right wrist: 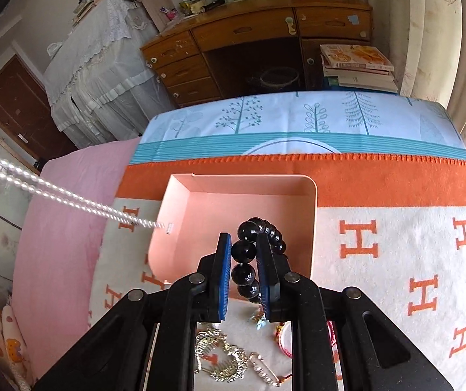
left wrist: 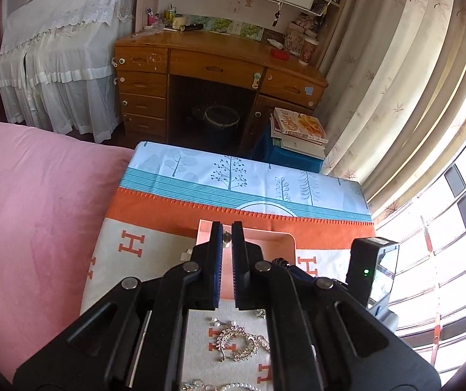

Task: Organize jewelry
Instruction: 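Carry both held pieces to the pink tray and open both grippers inside it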

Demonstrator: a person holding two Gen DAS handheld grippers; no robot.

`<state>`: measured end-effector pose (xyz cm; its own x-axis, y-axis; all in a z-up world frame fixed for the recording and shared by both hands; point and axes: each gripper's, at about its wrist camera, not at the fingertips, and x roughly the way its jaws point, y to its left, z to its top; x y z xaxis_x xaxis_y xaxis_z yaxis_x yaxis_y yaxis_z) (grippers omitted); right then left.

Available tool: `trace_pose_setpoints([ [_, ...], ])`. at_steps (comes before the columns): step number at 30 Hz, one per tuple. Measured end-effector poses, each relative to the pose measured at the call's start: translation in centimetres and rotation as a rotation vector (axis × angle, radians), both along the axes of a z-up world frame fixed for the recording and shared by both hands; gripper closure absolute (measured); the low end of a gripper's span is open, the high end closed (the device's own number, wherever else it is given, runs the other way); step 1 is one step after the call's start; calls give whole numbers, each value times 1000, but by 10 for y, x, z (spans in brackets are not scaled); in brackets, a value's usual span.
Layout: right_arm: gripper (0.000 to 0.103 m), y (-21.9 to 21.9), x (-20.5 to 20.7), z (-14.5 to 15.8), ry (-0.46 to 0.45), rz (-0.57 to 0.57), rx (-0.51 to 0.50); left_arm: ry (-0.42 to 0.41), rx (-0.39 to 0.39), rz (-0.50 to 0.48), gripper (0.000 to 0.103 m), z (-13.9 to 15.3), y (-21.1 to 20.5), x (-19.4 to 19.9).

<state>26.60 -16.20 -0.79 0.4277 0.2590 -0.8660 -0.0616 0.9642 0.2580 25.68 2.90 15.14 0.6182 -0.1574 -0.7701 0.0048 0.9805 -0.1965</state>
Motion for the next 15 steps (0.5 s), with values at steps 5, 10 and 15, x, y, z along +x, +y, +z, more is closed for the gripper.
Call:
trace_pose_setpoints([
  [5,88,-7,12,-40,43,-17,-18,19,11,-26,100,-17,-9,15],
  [10,68,-16,17,-53,69,-34,26,44,20,-58,100,-36,-22,21],
  [15,62,-20,11,-44,26,-22,80,75,32,-76,100,-57,-32,28],
])
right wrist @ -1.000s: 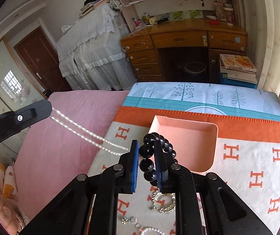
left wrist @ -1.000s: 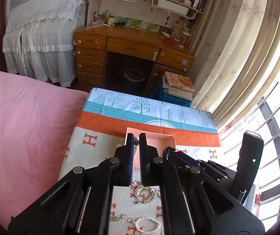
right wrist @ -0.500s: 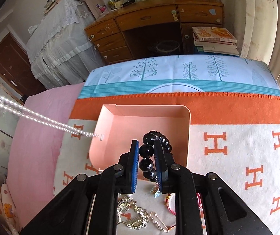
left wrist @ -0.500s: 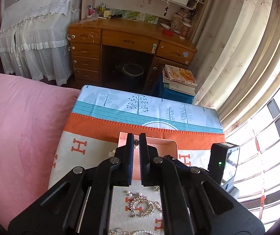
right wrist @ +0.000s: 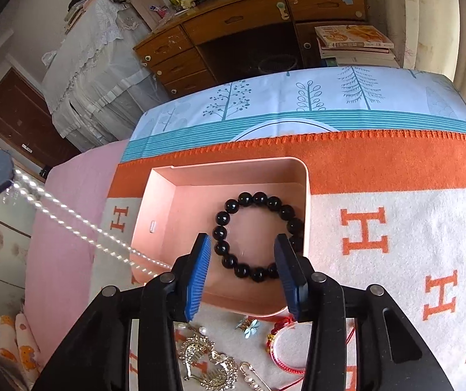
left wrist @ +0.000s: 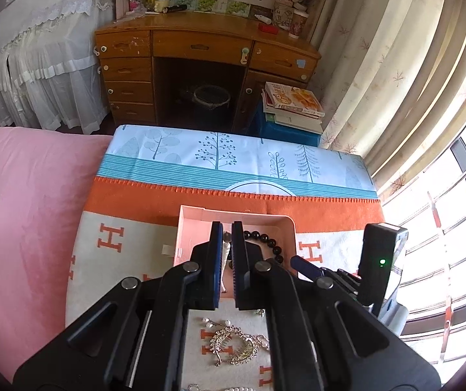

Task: Organize jewelry
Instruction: 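Carry both held pieces to the pink tray and open both grippers inside it, then move the left gripper back over the white pearl bracelet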

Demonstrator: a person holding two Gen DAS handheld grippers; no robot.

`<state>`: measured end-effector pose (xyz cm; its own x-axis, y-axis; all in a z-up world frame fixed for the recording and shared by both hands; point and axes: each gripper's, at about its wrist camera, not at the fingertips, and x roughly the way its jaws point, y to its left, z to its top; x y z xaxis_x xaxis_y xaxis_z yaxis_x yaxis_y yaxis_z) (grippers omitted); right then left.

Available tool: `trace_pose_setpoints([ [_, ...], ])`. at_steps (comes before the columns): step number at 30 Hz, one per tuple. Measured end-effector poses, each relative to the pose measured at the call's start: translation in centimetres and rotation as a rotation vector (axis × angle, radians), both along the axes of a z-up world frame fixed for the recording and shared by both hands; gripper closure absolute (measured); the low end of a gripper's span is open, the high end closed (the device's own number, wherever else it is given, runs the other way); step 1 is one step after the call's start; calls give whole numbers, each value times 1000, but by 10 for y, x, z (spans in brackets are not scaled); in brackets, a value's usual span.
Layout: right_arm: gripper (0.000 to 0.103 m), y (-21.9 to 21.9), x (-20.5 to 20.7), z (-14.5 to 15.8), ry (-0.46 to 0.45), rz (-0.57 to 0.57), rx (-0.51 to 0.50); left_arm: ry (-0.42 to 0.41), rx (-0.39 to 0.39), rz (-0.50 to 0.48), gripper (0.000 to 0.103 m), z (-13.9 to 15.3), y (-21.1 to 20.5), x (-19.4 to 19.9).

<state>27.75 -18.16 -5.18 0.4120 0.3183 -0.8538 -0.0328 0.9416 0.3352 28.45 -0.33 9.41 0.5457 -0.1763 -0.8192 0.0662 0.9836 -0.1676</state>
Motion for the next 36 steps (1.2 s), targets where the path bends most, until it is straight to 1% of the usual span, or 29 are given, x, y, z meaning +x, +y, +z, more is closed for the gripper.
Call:
trace_pose_setpoints([
  [4,62,-1,-9,9,-13,-3,17,19,22,-13,100,-17,-5,4],
  [10,62,-5,-28,17,-34,-1,33,28,88,-17,100,-38,-8,6],
  [16,62,-14,-50,24,-53,-9,31,79,107,-7,99,-55,2,7],
  [18,62,-16,-58,29,-65,-9,29,77,101,-8,99,-57,8,1],
  [21,62,-18,-74,39,-87,-7,22,36,88,-12,99,-56,18,-14],
  [24,62,-19,-93,50,-111,-3,0,-15,91,-49,99,-51,26,-34],
  [26,62,-19,-107,56,-126,7,-13,-11,67,-63,99,-48,35,-47],
  [28,61,-19,-123,64,-150,16,-25,26,50,-71,99,-45,42,-58],
  [30,61,-19,-142,72,-173,26,-40,34,59,-72,99,-42,47,-72],
  [33,61,-16,-168,81,-203,47,-67,-16,79,-79,99,-36,54,-101],
  [36,61,-15,-193,83,-198,69,-74,-72,102,-89,99,-30,57,-135],
])
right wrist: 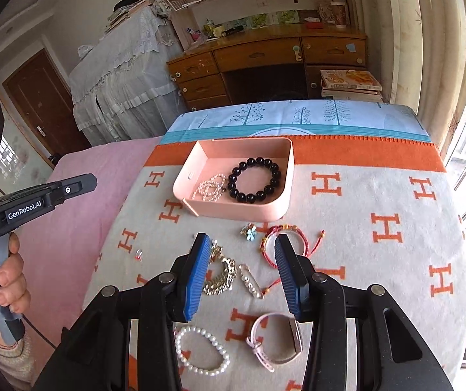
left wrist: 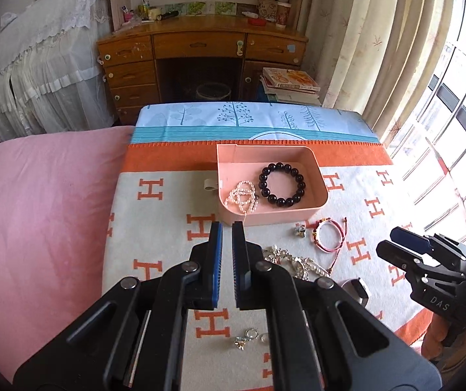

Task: Organize jewelry
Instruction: 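Move the left gripper back over the white pearl bracelet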

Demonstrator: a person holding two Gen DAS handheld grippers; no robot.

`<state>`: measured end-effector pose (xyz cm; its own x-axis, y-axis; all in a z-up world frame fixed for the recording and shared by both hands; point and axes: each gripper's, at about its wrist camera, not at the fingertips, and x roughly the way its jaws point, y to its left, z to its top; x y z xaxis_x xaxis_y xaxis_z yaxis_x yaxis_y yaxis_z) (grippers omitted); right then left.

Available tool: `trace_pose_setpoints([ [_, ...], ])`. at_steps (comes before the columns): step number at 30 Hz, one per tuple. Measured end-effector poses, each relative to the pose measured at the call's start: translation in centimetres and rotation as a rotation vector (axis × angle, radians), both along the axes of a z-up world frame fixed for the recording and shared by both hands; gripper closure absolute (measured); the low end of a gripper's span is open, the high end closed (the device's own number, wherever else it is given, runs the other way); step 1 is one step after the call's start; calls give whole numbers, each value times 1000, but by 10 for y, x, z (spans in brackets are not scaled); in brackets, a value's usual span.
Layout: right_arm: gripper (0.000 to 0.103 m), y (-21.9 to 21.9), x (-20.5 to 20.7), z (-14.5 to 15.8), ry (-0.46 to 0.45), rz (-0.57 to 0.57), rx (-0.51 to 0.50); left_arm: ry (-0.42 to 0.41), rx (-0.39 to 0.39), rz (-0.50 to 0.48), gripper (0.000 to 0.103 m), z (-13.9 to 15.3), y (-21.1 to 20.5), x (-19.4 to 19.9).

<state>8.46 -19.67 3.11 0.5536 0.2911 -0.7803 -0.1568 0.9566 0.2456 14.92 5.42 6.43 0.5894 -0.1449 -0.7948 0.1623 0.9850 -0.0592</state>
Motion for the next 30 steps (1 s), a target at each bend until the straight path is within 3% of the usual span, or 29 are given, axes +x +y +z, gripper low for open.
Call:
trace_pose_setpoints([
  [3,61,-3,-23,-4,22,22,14,-36,7,-15,99,0,1,-32],
  [10,61,-19,-69,-22,45,-10,-3,-10,-28,-74,99,-29,-13,-85],
  [16,61,-34,-100,-41,29,-69,-62,128,-40,-161,99,-87,-41,-102],
  [22,61,-36,-108,-68,46,-40,-111,319,-123,-188,99,-142,-58,-104],
  [30,61,-24,-103,-90,40,52,-136,413,-197,-214,99,-165,-74,-100],
])
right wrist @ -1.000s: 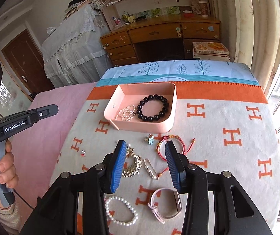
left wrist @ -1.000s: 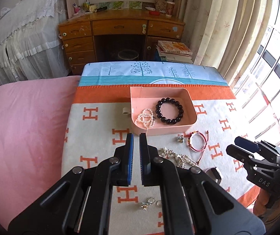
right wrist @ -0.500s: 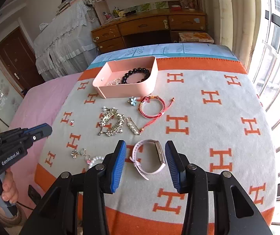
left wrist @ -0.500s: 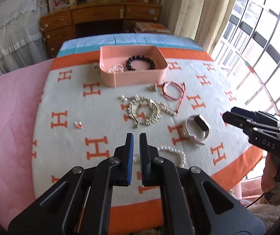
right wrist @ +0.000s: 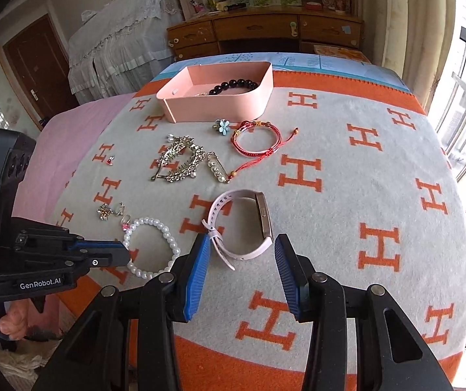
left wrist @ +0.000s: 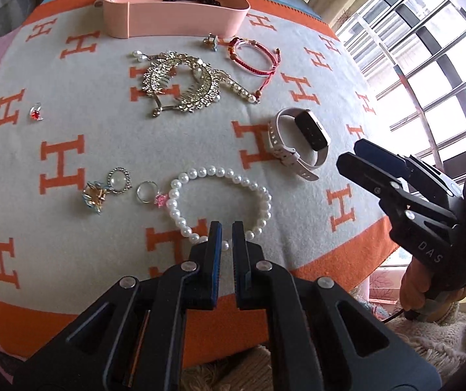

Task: Organize jewelry
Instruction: 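Move the left gripper back over the white pearl bracelet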

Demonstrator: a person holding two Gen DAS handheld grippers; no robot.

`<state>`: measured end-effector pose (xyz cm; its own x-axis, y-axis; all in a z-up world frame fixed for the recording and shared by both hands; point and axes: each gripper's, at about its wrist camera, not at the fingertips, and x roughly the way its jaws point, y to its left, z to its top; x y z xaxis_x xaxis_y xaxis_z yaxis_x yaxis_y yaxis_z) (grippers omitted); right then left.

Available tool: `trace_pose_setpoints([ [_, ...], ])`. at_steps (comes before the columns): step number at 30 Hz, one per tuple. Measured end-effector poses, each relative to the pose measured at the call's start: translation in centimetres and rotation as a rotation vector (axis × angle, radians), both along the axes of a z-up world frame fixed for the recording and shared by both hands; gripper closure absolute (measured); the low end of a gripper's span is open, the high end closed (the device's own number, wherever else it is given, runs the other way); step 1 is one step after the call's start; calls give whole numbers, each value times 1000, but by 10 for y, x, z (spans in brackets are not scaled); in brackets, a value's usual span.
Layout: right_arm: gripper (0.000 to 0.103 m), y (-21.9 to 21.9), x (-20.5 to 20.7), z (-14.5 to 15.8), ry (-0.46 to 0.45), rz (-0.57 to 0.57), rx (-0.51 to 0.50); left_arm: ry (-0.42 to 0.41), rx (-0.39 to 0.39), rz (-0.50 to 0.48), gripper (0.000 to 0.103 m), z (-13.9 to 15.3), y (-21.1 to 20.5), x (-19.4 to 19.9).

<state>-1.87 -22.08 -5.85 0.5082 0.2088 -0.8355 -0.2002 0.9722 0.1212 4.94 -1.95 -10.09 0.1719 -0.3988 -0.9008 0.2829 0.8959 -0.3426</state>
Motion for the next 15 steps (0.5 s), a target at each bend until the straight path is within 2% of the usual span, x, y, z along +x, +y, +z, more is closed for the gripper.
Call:
trace_pose_setpoints([
  [7,61,-7,-3,-5,-16,17,7,17,23,-102,98,-3,-27,-1],
  [8,61,-10,-4,-6,-19,16,12,15,41,-118,95,-4,-30,-2],
  [10,61,-14,-4,-7,-23,18,23,-4,61,-144,78,-4,-35,-4],
  [11,61,-16,-5,-7,-25,18,25,-17,65,-153,65,-3,-39,-6],
  [12,61,-17,-5,-7,-26,19,26,-31,65,-161,59,-2,-41,-7],
  [15,61,-19,-6,-8,-31,22,33,-60,81,-184,59,1,-46,-9],
])
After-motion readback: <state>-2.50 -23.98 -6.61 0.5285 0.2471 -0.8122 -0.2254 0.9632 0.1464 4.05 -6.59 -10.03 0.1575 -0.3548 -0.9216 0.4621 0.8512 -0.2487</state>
